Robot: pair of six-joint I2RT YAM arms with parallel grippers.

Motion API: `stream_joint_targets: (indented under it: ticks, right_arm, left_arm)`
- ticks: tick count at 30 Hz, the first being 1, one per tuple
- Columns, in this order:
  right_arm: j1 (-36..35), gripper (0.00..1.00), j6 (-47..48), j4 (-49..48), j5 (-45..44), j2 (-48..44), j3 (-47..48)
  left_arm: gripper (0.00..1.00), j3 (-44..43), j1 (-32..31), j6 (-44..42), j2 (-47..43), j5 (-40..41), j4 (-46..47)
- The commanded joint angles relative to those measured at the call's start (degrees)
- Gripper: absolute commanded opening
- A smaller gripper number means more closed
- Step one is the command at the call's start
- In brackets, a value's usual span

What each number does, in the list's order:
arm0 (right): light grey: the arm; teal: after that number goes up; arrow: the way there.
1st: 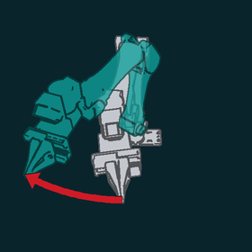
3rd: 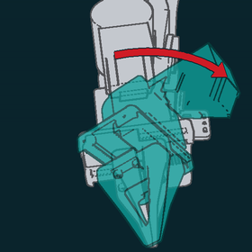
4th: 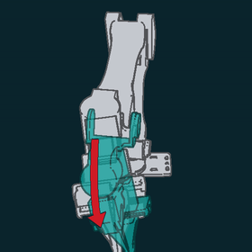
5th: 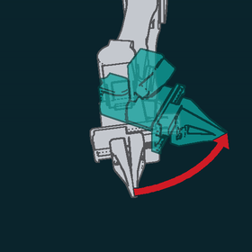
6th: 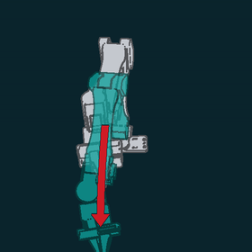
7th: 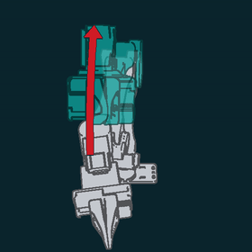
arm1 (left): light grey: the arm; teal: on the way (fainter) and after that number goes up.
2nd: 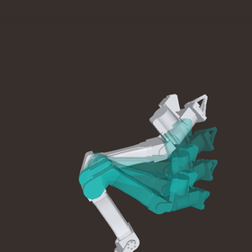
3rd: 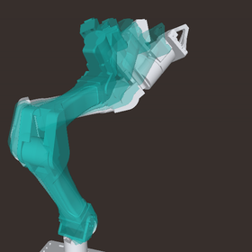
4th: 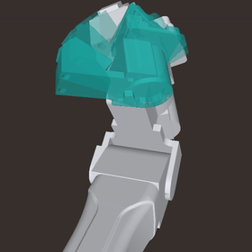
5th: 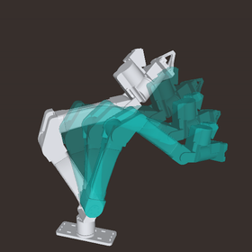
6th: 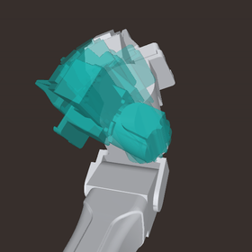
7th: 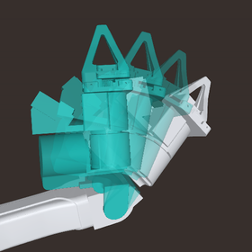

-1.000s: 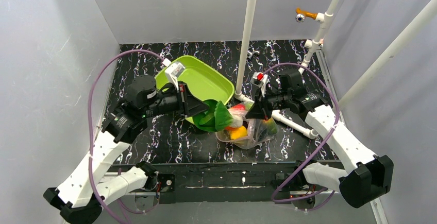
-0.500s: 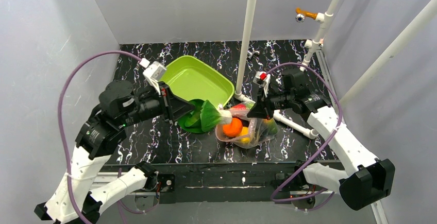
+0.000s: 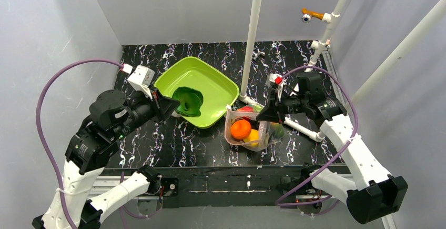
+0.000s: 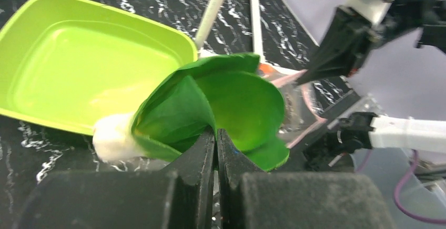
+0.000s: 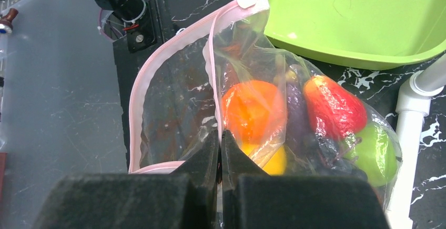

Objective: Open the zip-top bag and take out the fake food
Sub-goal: Pick up the fake vegetable from the zipper food storage bag, then place the fake vegetable in the bin.

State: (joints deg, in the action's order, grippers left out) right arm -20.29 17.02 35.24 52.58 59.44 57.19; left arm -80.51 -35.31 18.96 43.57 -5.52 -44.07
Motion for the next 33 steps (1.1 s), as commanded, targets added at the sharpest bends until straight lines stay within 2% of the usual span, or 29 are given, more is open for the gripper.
stream_joint_targets:
  ticks: [1, 7, 20, 33]
  right_arm:
    - [1.4, 0.01, 3.4, 1.5, 6.1, -1.6, -0.8]
    - [2.1, 0.01, 4.9, 1.4, 8.6, -2.6, -2.5]
    - [2.8, 0.01, 4.4, -0.8, 13.9, -3.1, -4.3]
    - [3.5, 0.01, 4.1, -1.3, 15.1, -3.8, -5.0]
  left_arm:
    - [0.00, 2.8, 0.4, -2.4, 0.3, 8.6, 2.9]
    - [0.00, 7.3, 0.5, -2.8, 0.6, 11.3, 8.8]
    - [0.00, 10.7, 0.7, -5.6, 8.1, 15.8, 18.3]
    - [0.00, 8.2, 4.8, -14.3, 19.8, 17.2, 26.4]
